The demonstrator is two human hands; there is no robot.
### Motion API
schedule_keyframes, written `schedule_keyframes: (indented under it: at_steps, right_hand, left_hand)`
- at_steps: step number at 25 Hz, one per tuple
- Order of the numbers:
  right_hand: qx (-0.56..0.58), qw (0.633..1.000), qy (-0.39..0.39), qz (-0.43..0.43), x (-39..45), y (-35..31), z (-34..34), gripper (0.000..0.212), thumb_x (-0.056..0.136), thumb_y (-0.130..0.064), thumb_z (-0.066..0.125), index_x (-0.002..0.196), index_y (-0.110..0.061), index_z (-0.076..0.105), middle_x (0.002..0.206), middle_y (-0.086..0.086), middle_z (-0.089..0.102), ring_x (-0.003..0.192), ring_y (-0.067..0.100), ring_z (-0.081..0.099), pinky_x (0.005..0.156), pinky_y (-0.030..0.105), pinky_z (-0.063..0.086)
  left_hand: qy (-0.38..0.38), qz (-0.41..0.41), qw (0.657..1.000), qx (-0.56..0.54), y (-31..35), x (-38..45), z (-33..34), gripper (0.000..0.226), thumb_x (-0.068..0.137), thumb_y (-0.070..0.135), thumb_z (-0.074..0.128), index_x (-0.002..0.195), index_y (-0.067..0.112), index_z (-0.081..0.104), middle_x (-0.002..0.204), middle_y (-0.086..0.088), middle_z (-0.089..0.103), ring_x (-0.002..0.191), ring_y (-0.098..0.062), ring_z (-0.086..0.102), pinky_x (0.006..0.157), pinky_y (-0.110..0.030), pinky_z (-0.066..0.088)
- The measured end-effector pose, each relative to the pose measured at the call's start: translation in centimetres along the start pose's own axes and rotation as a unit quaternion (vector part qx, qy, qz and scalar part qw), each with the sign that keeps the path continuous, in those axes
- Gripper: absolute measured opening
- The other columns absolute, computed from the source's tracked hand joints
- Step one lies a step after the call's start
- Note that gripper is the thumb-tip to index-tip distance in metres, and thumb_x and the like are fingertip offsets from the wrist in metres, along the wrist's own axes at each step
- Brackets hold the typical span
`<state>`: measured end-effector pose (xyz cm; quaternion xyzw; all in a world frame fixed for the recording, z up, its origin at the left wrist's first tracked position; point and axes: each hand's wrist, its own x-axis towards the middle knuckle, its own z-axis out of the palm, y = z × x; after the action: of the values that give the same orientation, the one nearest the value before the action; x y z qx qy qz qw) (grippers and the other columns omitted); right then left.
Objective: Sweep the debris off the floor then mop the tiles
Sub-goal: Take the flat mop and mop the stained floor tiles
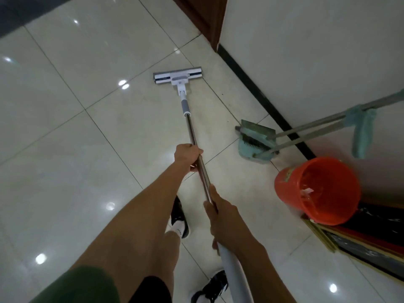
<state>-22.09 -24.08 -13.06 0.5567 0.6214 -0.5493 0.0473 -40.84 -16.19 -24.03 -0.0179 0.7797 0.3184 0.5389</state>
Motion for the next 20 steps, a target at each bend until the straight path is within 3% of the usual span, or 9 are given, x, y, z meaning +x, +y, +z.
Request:
schedule_keyframes:
  at_steps: [3,6,7,9,11,13,14,17,20]
  right_hand:
    - [0.043,0.995,0.074,-0.045,6.7,-4.7,2.2,0.099,0.077,-0.089,0.024,0.124,-0.009,0.062,0.054,-0.009,0.057,0.047,0.001,0.059,0.044,0.011,0.042]
    - [-0.01,0.998,0.018,-0.054,9.4,-8.4,3.2,0.049,0.086,-0.075,0.02,0.102,-0.045,0.056,0.062,-0.028,0.06,0.048,-0.005,0.058,0.039,0.009,0.04]
    - [-0.003,0.997,0.028,-0.073,9.1,-9.1,3.5,0.045,0.083,-0.074,0.021,0.093,-0.045,0.053,0.061,-0.033,0.058,0.048,-0.007,0.058,0.039,0.008,0.04]
    - [0.059,0.984,0.115,-0.124,8.1,-8.3,4.6,0.061,0.082,-0.069,0.031,0.087,-0.019,0.065,0.046,-0.015,0.051,0.045,-0.009,0.054,0.042,0.004,0.037]
    - [0.022,0.983,0.114,-0.14,6.2,-7.5,4.3,0.082,0.082,-0.074,0.026,0.099,-0.007,0.069,0.046,-0.015,0.039,0.044,-0.004,0.053,0.04,0.006,0.034]
    - [-0.066,0.993,0.006,-0.103,3.7,-6.8,2.9,0.068,0.069,-0.076,0.013,0.113,-0.045,0.055,0.06,-0.012,0.05,0.05,0.005,0.058,0.038,0.011,0.039]
    - [-0.073,0.992,-0.045,-0.088,2.2,-6.3,2.3,0.067,0.067,-0.072,0.013,0.12,-0.049,0.049,0.064,-0.011,0.055,0.053,0.006,0.06,0.039,0.012,0.041]
    - [-0.085,0.988,-0.039,-0.121,-2.8,-1.8,1.7,0.054,0.099,-0.049,0.042,0.138,-0.013,0.051,0.06,-0.016,0.052,0.05,-0.006,0.058,0.046,0.009,0.044]
    - [-0.156,0.977,-0.119,-0.086,-8.7,3.7,0.4,0.048,0.105,-0.033,0.039,0.151,-0.022,0.033,0.074,-0.01,0.053,0.056,0.001,0.055,0.057,0.013,0.048]
  left_hand:
    - [0.013,0.016,1.0,-0.012,5.5,4.9,-3.6,0.003,0.075,0.007,0.072,0.074,0.007,0.068,0.071,-0.015,0.068,0.057,-0.028,0.061,0.062,-0.053,0.061]
    - [0.026,0.027,0.999,-0.015,8.3,7.0,-6.2,0.004,0.076,0.007,0.073,0.075,0.006,0.069,0.071,-0.014,0.067,0.058,-0.027,0.059,0.061,-0.048,0.06]
    - [0.024,0.024,0.999,-0.014,8.4,6.8,-6.6,0.004,0.076,0.006,0.073,0.076,0.006,0.068,0.071,-0.015,0.066,0.058,-0.027,0.059,0.062,-0.048,0.06]
    - [0.016,0.018,1.0,-0.018,7.5,5.7,-6.9,0.004,0.075,0.006,0.072,0.078,0.005,0.068,0.073,-0.015,0.066,0.058,-0.026,0.058,0.062,-0.047,0.06]
    - [0.013,0.016,1.0,-0.017,5.9,4.4,-6.9,0.004,0.077,0.006,0.072,0.08,0.005,0.069,0.075,-0.015,0.066,0.06,-0.027,0.059,0.061,-0.044,0.061]
    - [0.022,0.015,0.999,-0.024,3.5,2.2,-6.6,0.004,0.08,0.006,0.072,0.082,0.005,0.07,0.077,-0.015,0.068,0.062,-0.027,0.061,0.064,-0.048,0.062]
    - [0.028,0.014,0.999,-0.032,2.2,0.9,-6.4,0.004,0.081,0.006,0.072,0.084,0.004,0.07,0.078,-0.016,0.068,0.063,-0.027,0.062,0.066,-0.05,0.062]
    - [0.044,0.007,0.997,-0.055,-3.4,-3.9,-5.1,0.007,0.084,0.006,0.071,0.089,0.002,0.071,0.081,-0.016,0.069,0.066,-0.028,0.063,0.07,-0.049,0.062]
    - [0.062,-0.014,0.993,-0.095,-10.4,-9.2,-2.3,0.004,0.085,0.007,0.071,0.086,0.003,0.069,0.081,-0.016,0.069,0.066,-0.028,0.064,0.069,-0.047,0.062]
